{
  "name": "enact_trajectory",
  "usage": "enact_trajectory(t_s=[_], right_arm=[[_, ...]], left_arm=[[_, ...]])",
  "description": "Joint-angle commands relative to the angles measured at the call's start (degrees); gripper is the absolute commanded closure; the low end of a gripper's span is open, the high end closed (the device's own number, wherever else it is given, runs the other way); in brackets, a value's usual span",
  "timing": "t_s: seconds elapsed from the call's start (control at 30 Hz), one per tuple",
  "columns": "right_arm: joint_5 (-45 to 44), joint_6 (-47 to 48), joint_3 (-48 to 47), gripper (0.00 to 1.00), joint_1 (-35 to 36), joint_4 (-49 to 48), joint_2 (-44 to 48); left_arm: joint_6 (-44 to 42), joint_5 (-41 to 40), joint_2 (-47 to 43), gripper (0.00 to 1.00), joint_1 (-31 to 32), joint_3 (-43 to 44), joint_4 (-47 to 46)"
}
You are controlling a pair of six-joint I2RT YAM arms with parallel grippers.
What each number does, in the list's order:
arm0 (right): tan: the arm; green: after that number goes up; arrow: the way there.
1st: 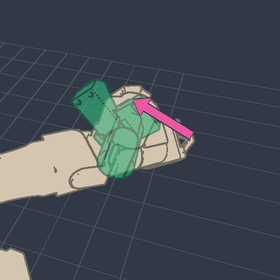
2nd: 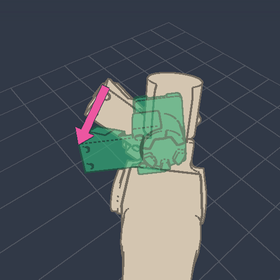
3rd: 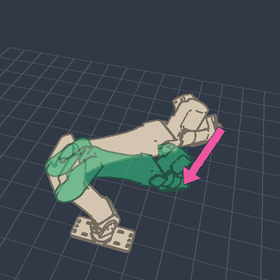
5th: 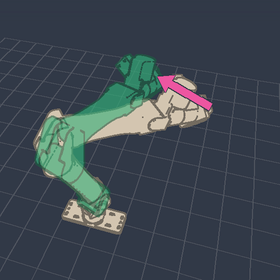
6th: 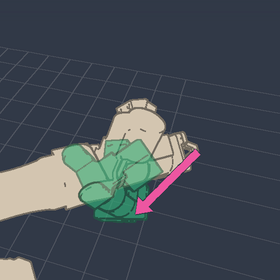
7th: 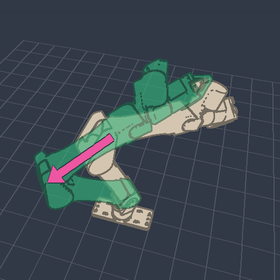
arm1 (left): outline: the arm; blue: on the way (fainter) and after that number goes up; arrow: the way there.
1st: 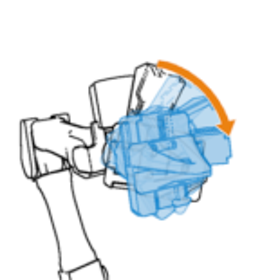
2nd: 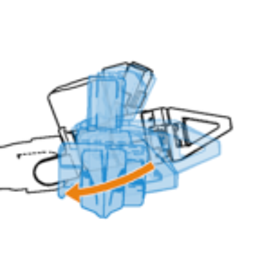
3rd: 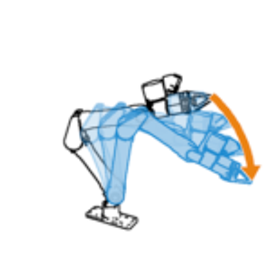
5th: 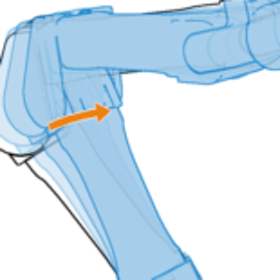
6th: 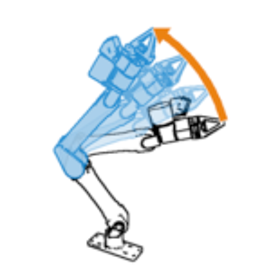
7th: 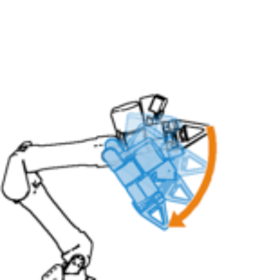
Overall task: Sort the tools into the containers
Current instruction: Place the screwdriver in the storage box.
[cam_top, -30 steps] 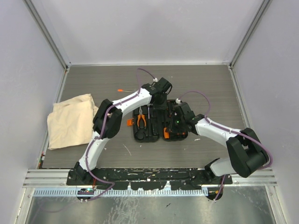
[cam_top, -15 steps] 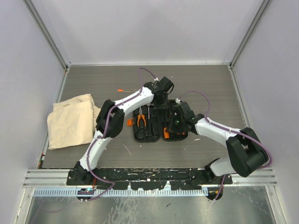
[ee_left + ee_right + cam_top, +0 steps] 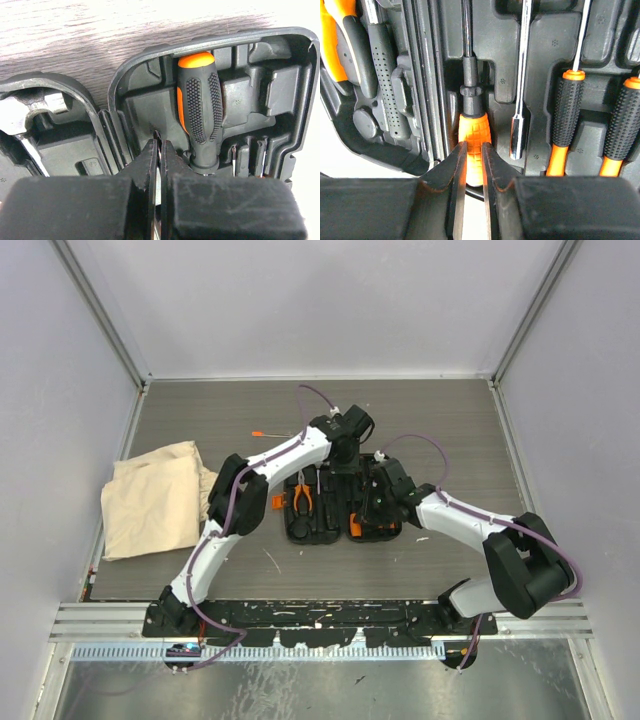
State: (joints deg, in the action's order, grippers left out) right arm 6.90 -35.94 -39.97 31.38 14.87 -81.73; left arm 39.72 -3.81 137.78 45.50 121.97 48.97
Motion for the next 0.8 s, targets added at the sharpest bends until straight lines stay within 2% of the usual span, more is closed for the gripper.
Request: enact_trajectory(t_s=[0.0,0.23,0.37,0.53,0.77], right_arm=[[-6.3,1.3,3.4,0.78,1.5,8.4,-4.5],[-12.7,0.5,0.7,0.78,3.3,12.9,-2.6],[-14.1,-1.0,1.9,0.80,5.1,12.1,-3.3],[-13.8,-3.0,3.9,0.80,7.5,10.4,-4.3],[-12.0,-3.6,5.4,0.80,7.7,8.0,-6.1]], left_arm=[[-1.0,-4.7,8.8,1.00,0.6,-5.3,5.0],[-0.5,-6.2,9.1,1.00,1.3,-4.9,7.0],[1.3,-6.3,7.4,1.00,3.1,-9.0,4.8],[4.5,-4.8,6.0,1.00,4.7,-16.5,0.5],[5.2,-3.7,7.3,1.00,4.9,-17.4,-0.6]])
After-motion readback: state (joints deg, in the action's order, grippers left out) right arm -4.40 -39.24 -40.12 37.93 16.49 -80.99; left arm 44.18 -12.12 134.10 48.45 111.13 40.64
